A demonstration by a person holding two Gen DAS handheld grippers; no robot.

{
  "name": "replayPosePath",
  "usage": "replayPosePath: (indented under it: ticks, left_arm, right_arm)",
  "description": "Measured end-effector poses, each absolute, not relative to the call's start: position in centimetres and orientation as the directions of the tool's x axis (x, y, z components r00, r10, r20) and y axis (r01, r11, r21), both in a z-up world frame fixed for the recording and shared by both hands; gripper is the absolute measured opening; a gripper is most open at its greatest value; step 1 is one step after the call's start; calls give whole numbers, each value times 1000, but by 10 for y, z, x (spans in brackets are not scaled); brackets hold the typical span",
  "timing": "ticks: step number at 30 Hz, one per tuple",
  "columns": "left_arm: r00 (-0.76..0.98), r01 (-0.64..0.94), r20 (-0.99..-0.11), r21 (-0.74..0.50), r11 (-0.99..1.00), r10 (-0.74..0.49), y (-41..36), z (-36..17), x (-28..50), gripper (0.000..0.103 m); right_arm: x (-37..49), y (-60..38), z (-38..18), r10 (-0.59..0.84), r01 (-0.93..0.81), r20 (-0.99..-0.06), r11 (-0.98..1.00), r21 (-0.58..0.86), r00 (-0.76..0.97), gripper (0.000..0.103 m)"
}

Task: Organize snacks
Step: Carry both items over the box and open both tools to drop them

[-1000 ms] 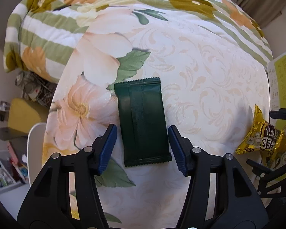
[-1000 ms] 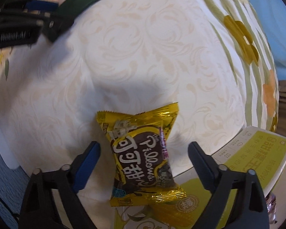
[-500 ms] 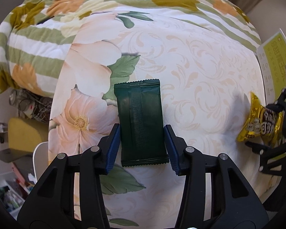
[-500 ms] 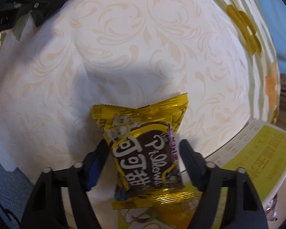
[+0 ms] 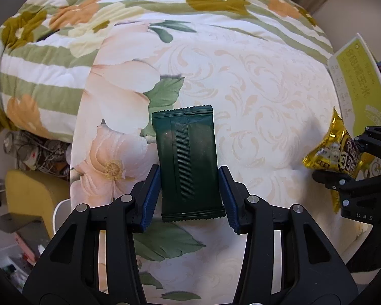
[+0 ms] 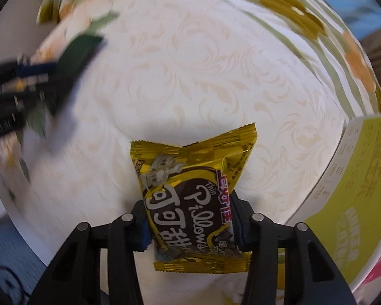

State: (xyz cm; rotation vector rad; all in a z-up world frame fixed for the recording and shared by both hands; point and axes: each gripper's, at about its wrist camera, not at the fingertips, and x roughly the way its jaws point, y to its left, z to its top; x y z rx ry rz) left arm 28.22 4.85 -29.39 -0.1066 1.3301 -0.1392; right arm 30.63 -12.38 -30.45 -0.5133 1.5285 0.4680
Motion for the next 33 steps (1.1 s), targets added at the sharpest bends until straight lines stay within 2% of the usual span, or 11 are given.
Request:
replayPosePath:
  ticks: [8, 15, 19, 24, 33]
  left_arm:
    - [304, 95, -929, -190, 977, -211, 46, -250, 279, 42]
    - [406, 182, -869, -226, 957, -283, 12, -172, 280, 42]
    - [453, 248, -825, -246, 937, -337, -34, -128, 279, 42]
    - [445, 338, -791, -286, 896, -421, -112, -99, 277, 42]
    - [371, 417, -798, -314, 853, -475, -254, -110, 282, 42]
  right_arm:
    - [303, -126, -270, 111, -381, -988, 922, 62, 107, 44]
    - [288, -160, -192, 210, -222, -929, 964, 146, 304, 44]
    - [278, -202, -148, 219, -164, -885, 973, 165, 410, 44]
    - [258, -262, -112, 164, -94, -856, 986, 135, 490, 44]
    - [231, -371, -95, 98, 10, -844, 993, 121, 527, 44]
